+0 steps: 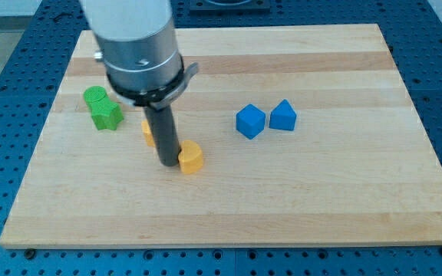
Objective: Move the yellow heart to the center of the board
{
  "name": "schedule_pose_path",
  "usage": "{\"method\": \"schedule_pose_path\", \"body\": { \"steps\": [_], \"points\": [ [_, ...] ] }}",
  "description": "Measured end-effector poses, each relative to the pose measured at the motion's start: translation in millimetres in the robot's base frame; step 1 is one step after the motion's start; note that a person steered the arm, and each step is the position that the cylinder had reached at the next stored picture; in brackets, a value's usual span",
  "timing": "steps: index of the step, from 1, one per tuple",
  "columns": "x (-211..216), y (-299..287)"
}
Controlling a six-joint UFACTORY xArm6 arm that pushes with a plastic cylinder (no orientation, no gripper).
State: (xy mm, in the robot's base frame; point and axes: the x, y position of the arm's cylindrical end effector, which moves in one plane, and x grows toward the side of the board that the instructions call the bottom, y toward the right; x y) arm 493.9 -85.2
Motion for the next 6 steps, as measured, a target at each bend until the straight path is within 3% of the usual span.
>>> {"method": "schedule_pose_path", "body": {
  "steps": [1,4,6],
  "points": [
    [-21.8,4.6],
    [41.0,-6.8],
    [10.8,41.4]
  ]
}}
